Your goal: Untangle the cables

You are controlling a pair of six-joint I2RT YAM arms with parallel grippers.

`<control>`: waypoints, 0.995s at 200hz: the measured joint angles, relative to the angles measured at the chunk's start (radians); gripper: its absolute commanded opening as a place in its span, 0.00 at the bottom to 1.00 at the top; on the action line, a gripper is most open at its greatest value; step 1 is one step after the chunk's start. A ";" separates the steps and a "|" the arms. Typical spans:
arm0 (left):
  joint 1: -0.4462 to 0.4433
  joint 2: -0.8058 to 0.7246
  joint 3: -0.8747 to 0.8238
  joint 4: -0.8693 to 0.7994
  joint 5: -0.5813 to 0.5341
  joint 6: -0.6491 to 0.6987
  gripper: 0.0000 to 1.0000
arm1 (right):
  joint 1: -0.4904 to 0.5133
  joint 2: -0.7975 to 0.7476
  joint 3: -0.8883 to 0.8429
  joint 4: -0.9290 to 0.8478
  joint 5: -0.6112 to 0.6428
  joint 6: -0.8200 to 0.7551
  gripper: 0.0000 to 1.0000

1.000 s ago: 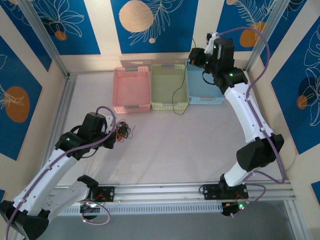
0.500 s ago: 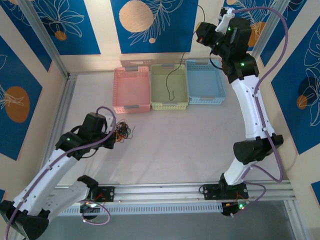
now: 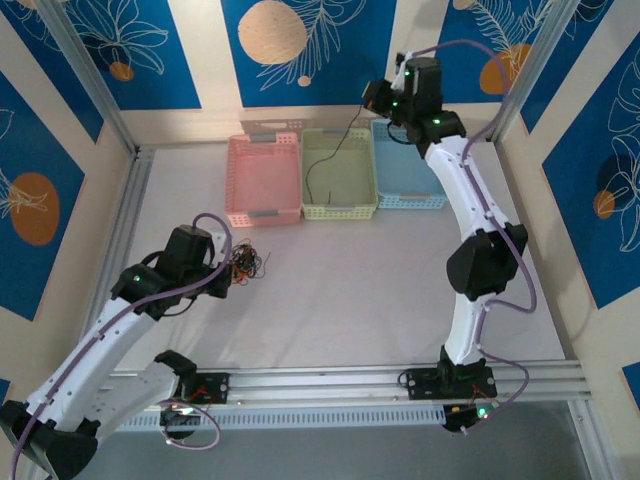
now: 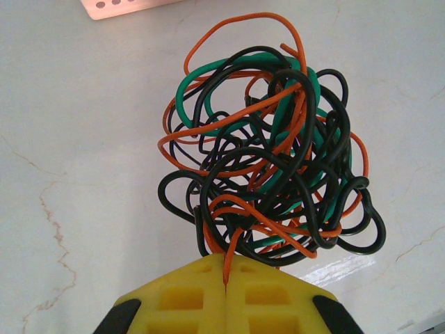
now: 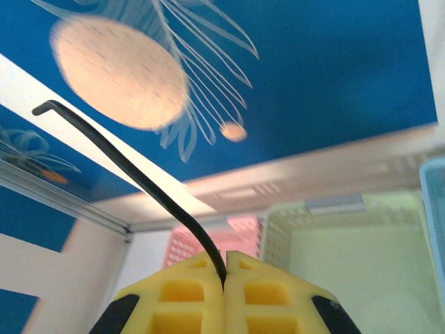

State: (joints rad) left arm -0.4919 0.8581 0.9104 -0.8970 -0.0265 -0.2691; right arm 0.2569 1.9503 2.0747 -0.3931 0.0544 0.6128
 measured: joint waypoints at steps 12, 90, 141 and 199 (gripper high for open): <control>0.000 0.000 0.000 0.000 0.000 0.000 0.00 | 0.007 0.032 -0.027 -0.002 -0.001 0.000 0.00; 0.000 -0.006 -0.001 0.000 0.000 0.000 0.00 | 0.074 0.214 -0.150 -0.035 0.003 0.005 0.00; 0.000 -0.006 -0.001 0.000 0.001 0.000 0.00 | 0.070 0.351 -0.043 -0.145 0.028 0.014 0.20; 0.000 -0.006 -0.001 0.001 0.001 0.000 0.00 | 0.047 0.357 0.005 -0.220 0.026 -0.011 0.43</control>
State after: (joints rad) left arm -0.4919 0.8520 0.9092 -0.8963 -0.0254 -0.2691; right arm 0.3038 2.3070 2.0792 -0.6136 0.0803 0.6014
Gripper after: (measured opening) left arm 0.067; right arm 0.419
